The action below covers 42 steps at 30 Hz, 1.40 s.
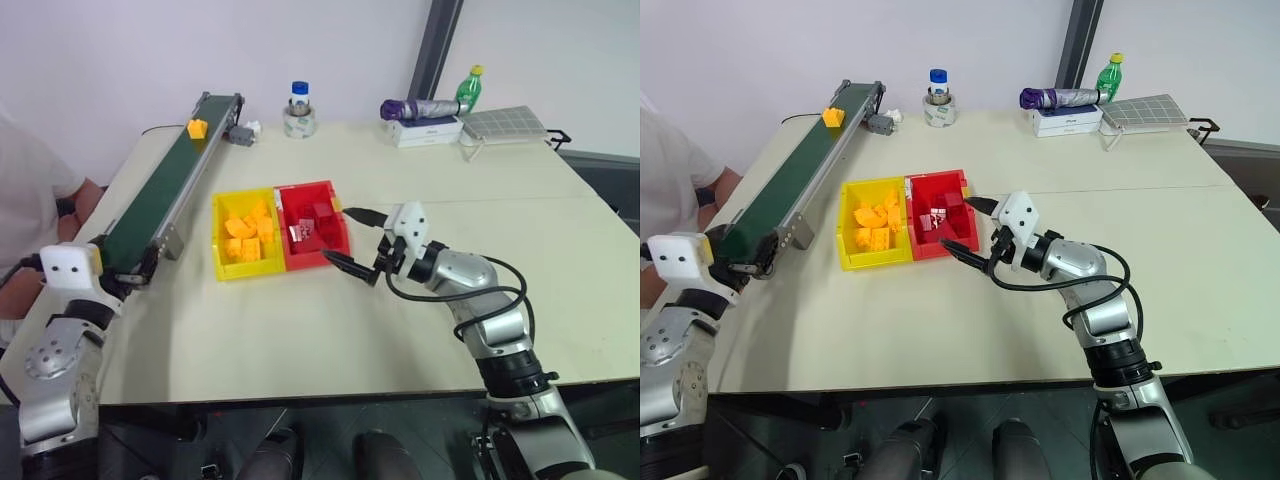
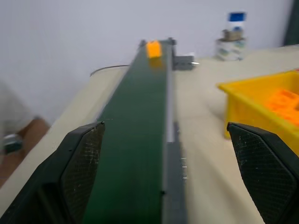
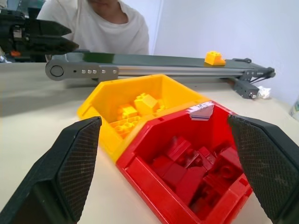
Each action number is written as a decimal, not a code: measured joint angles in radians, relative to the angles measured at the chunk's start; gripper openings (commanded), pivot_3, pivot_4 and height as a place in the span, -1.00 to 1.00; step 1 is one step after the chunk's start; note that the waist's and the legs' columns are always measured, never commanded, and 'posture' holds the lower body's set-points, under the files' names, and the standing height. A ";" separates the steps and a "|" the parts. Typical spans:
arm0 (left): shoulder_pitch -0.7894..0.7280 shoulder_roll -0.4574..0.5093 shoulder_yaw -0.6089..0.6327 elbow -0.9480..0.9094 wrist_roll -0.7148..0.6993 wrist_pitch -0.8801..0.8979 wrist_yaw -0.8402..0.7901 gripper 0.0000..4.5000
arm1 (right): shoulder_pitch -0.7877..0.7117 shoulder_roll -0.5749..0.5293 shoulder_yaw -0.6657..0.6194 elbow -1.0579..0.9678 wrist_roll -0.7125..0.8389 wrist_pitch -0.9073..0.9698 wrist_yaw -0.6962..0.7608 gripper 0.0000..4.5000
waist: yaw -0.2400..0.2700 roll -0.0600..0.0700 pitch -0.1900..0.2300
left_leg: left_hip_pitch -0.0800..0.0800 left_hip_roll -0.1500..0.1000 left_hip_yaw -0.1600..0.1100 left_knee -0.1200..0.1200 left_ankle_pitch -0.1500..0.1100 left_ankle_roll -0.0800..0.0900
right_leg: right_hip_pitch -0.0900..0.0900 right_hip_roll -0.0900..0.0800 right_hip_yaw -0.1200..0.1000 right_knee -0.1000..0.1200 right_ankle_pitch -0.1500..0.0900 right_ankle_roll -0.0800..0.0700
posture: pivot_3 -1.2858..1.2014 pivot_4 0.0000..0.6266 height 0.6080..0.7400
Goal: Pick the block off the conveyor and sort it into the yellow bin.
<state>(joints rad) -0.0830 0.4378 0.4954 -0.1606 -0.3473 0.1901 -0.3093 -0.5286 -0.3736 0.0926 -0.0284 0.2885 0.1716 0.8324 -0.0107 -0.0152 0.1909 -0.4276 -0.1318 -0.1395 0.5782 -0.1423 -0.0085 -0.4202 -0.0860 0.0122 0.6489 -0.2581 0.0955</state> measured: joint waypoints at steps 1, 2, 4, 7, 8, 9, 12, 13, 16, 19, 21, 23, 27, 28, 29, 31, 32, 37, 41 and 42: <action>0.000 -0.006 0.008 0.000 -0.002 0.000 0.018 0.96 | 0.000 0.000 0.000 0.001 0.000 -0.003 0.001 1.00 | 0.000 0.000 0.000 | 0.000 0.000 0.000 0.000 0.000 0.000 | 0.000 0.000 0.000 0.000 0.000 0.000 | 0.03 -0.52 1.00; 0.000 -0.011 0.013 0.000 -0.002 0.000 0.037 0.96 | 0.000 0.000 0.000 0.004 0.000 -0.004 0.002 1.00 | 0.000 0.000 0.000 | 0.000 0.000 0.000 0.000 0.000 0.000 | 0.000 0.000 0.000 0.000 0.000 0.000 | 0.03 -0.52 1.00; 0.000 -0.018 0.017 -0.001 -0.002 0.001 0.066 0.96 | 0.000 0.000 0.000 0.011 0.000 -0.004 0.004 1.00 | -0.001 0.000 0.000 | 0.000 0.000 0.000 0.000 0.000 0.000 | 0.000 0.000 0.000 0.000 0.000 0.000 | 0.03 -0.52 1.00; 0.000 -0.018 0.018 -0.001 -0.001 0.001 0.079 0.96 | 0.000 0.000 0.000 0.013 0.000 -0.005 0.007 1.00 | 0.000 0.000 0.000 | 0.000 0.000 0.000 0.000 0.000 0.000 | 0.000 0.000 0.000 0.000 0.000 0.000 | 0.03 -0.52 1.00; 0.000 -0.018 0.018 -0.001 -0.001 0.001 0.082 0.96 | 0.000 0.000 0.000 0.013 0.000 -0.005 0.007 1.00 | -0.001 0.000 0.000 | 0.000 0.000 0.000 0.000 0.000 0.000 | 0.000 0.000 0.000 0.000 0.000 0.000 | 0.03 -0.52 1.00; -0.001 -0.018 0.018 -0.001 -0.002 0.001 0.084 0.96 | 0.000 0.000 0.000 0.013 0.000 -0.005 0.008 1.00 | -0.001 0.000 0.000 | 0.000 0.000 0.000 0.000 0.000 0.000 | 0.000 0.000 0.000 0.000 0.000 0.000 | 0.03 -0.52 1.00; -0.006 -0.018 0.018 -0.001 -0.003 0.004 0.092 0.96 | 0.000 0.000 0.000 0.013 0.000 -0.006 0.008 1.00 | 0.000 0.000 0.000 | 0.000 0.000 0.000 0.000 0.000 0.000 | 0.000 0.000 0.000 0.000 0.000 0.000 | 0.03 -0.52 1.00; -0.009 -0.018 0.017 -0.001 -0.005 0.006 0.093 0.96 | 0.000 0.000 0.000 0.013 0.000 -0.006 0.008 1.00 | 0.000 0.000 0.000 | 0.000 0.000 0.000 0.000 0.000 0.000 | 0.000 0.000 0.000 0.000 0.000 0.000 | 0.03 -0.52 1.00; -0.015 -0.017 0.012 -0.001 -0.007 0.019 0.096 0.96 | 0.000 0.000 0.000 0.013 0.000 -0.006 0.008 1.00 | -0.001 0.000 0.000 | 0.000 0.000 0.000 0.000 0.000 0.000 | 0.000 0.000 0.000 0.000 0.000 0.000 | 0.03 -0.52 1.00; -0.026 -0.017 0.001 -0.001 -0.006 0.023 0.100 0.96 | 0.000 0.000 0.000 0.013 0.000 -0.006 0.008 1.00 | 0.000 0.000 0.000 | 0.000 0.000 0.000 0.000 0.000 0.000 | 0.000 0.000 0.000 0.000 0.000 0.000 | 0.03 -0.52 1.00; -0.037 -0.017 -0.003 -0.001 -0.006 0.024 0.104 0.96 | 0.000 0.000 0.000 0.013 0.000 -0.006 0.008 1.00 | -0.001 0.000 0.000 | 0.000 0.000 0.000 0.000 0.000 0.000 | 0.000 0.000 0.000 0.000 0.000 0.000 | 0.03 -0.52 1.00; -0.041 -0.017 -0.007 -0.001 -0.005 0.026 0.110 0.96 | 0.000 0.000 0.000 0.013 0.000 -0.006 0.008 1.00 | -0.001 0.000 0.000 | 0.000 0.000 0.000 0.000 0.000 0.000 | 0.000 0.000 0.000 0.000 0.000 0.000 | 0.03 -0.52 1.00; -0.051 -0.018 -0.010 -0.001 -0.005 0.027 0.124 0.96 | 0.000 0.000 0.000 0.013 0.000 -0.006 0.008 1.00 | -0.001 0.000 0.000 | 0.000 0.001 0.000 0.000 0.000 0.000 | 0.000 0.001 0.000 0.000 0.000 0.000 | 0.03 -0.52 1.00; -0.054 -0.018 -0.010 -0.001 -0.005 0.026 0.131 0.96 | 0.000 0.000 0.000 0.013 0.000 -0.006 0.008 1.00 | -0.001 0.000 0.000 | 0.000 0.001 0.000 0.000 0.000 0.000 | 0.000 0.001 0.000 0.000 0.000 0.000 | 0.03 -0.52 1.00; -0.055 -0.018 -0.010 -0.001 -0.004 0.027 0.137 0.96 | 0.000 0.000 0.000 0.013 0.000 -0.006 0.008 1.00 | -0.001 0.000 0.000 | 0.000 0.001 0.000 0.000 0.000 0.000 | 0.000 0.001 0.000 0.000 0.000 0.000 | 0.03 -0.52 1.00; -0.055 -0.018 -0.010 -0.001 -0.002 0.027 0.141 0.96 | 0.000 0.000 0.000 0.013 0.000 -0.006 0.008 1.00 | -0.001 0.000 0.000 | 0.000 0.001 0.000 0.000 0.000 0.000 | 0.000 0.001 0.000 0.000 0.000 0.000 | 0.03 -0.52 1.00; -0.055 -0.018 -0.010 -0.001 -0.001 0.027 0.142 0.96 | 0.000 0.000 0.000 0.013 0.000 -0.006 0.008 1.00 | -0.001 0.000 0.000 | 0.000 0.001 0.000 0.000 0.000 0.000 | 0.000 0.001 0.000 0.000 0.000 0.000 | 0.03 -0.52 1.00; -0.057 -0.018 -0.015 0.000 0.005 0.064 0.157 0.96 | 0.000 0.001 0.000 0.013 0.000 -0.006 0.008 1.00 | -0.001 0.000 0.000 | 0.000 0.001 0.000 0.000 0.000 0.000 | 0.000 0.001 0.000 0.000 0.000 0.000 | 0.03 -0.52 1.00; -0.080 -0.015 -0.036 0.001 0.010 0.103 0.164 0.96 | 0.000 0.001 0.000 0.013 0.000 -0.006 0.006 1.00 | 0.000 0.000 0.000 | 0.000 0.001 0.000 0.000 0.000 0.000 | 0.000 0.001 0.000 0.000 0.000 0.000 | 0.03 -0.52 1.00; -0.093 -0.011 -0.041 0.002 0.011 0.114 0.165 0.96 | 0.000 0.003 0.000 0.013 0.000 -0.006 0.005 1.00 | 0.001 0.000 0.000 | 0.000 0.001 0.000 0.000 0.000 0.000 | 0.000 0.001 0.000 0.000 0.000 0.000 | 0.03 -0.52 1.00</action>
<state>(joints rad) -0.1755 0.4273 0.4540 -0.1582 -0.3362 0.3037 -0.1440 -0.5285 -0.3704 0.0928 -0.0155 0.2881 0.1659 0.8371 -0.0099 -0.0153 0.1908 -0.4276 -0.1311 -0.1394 0.5784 -0.1424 -0.0086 -0.4201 -0.0849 0.0121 0.6491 -0.2578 0.0957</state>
